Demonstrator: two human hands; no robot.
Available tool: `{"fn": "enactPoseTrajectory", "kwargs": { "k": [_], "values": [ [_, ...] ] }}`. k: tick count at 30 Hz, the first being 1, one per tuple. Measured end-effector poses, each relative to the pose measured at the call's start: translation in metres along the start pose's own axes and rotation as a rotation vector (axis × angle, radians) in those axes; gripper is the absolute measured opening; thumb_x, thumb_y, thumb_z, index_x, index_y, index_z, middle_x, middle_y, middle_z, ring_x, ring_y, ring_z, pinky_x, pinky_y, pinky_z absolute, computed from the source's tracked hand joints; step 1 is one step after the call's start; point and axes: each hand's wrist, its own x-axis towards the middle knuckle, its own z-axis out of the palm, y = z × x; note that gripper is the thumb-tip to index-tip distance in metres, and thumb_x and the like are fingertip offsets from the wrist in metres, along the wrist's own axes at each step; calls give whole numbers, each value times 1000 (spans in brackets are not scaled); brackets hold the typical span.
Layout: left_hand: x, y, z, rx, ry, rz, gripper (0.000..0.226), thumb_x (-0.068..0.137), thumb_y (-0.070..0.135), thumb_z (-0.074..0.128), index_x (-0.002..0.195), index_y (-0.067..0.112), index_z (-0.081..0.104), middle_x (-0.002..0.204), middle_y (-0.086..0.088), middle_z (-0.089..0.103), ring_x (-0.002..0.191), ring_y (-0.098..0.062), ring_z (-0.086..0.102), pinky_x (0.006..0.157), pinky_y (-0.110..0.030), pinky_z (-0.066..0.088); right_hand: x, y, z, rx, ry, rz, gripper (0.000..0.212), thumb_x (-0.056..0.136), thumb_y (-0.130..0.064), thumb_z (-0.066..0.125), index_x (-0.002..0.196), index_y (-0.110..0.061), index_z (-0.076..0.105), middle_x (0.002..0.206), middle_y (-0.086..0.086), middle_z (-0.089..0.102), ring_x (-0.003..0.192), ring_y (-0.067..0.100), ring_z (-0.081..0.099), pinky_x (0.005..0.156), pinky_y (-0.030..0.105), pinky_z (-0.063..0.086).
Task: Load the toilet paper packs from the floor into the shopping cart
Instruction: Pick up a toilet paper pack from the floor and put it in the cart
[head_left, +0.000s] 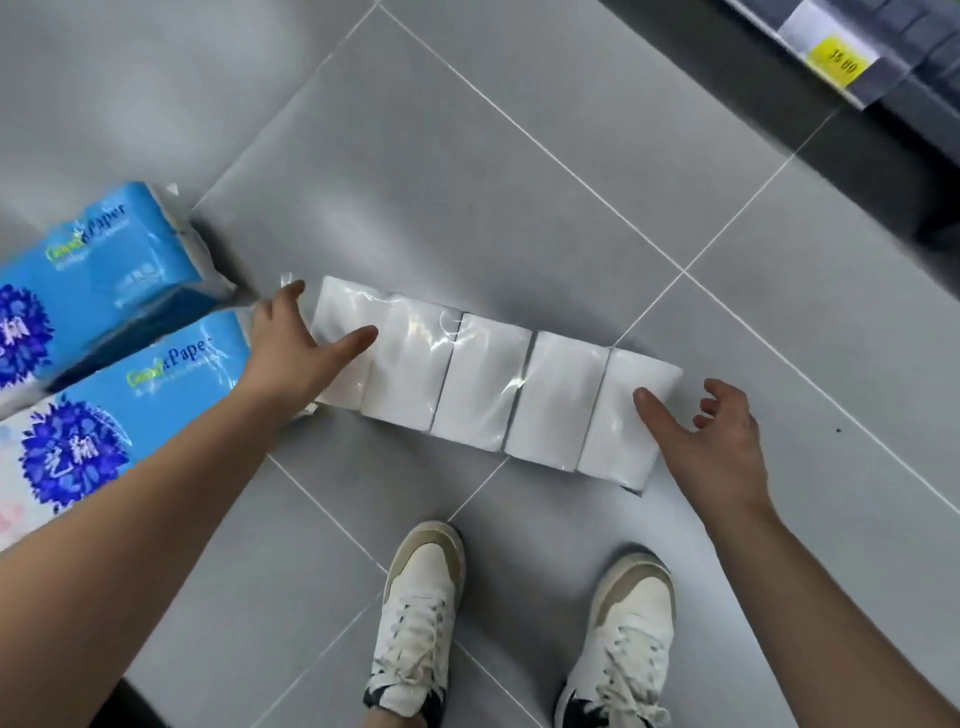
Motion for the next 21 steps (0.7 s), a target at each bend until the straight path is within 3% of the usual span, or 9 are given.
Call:
{"fn": "enactPoseTrajectory", "kwargs": {
  "k": [3, 6, 10, 13, 18, 21],
  "values": [
    [20, -2, 6, 42, -10, -50, 113, 74, 54, 83, 159, 11, 21, 163, -13, 27, 152, -28, 25, 124, -41, 23, 17, 3, 9, -22, -35, 70, 94, 80, -55, 78, 154, -19, 33, 155, 10, 40, 131, 29, 53, 105, 37, 41],
    [36, -4, 13, -7, -67, -112, 121, 71, 59, 84, 160, 12, 17, 163, -9, 30, 150, -28, 31, 122, -44, 28, 31, 4, 19, 18, -87, 141, 95, 79, -56, 79, 154, -19, 33, 149, 8, 49, 132, 28, 53, 106, 39, 42],
    [51, 3, 27, -14, -98, -142, 102, 78, 48, 83, 155, 10, 28, 154, -7, 44, 141, -26, 43, 105, -28, 34, 43, 7, 30, 81, -102, 160, 87, 76, -52, 83, 146, -21, 41, 133, -2, 58, 113, 19, 58, 97, 34, 46],
    [60, 4, 32, -10, -108, -162, 113, 66, 61, 85, 152, 12, 31, 150, -5, 48, 137, -28, 47, 108, -33, 38, 48, 8, 35, 113, -106, 173, 92, 75, -51, 85, 148, -23, 37, 128, -6, 53, 109, 15, 53, 96, 33, 44],
    [61, 10, 34, 2, -102, -178, 89, 74, 45, 86, 142, 7, 43, 120, -2, 52, 110, -22, 49, 90, -29, 35, 56, 4, 41, 133, -97, 187, 91, 74, -49, 87, 146, -22, 40, 121, -9, 50, 109, 17, 52, 95, 33, 44],
    [64, 8, 34, 19, -87, -157, 87, 67, 48, 90, 132, 7, 50, 120, -5, 58, 113, -26, 55, 91, -33, 41, 57, 0, 41, 141, -73, 174, 89, 71, -47, 90, 143, -22, 43, 121, -8, 54, 112, 19, 57, 98, 36, 49]
  ]
}}
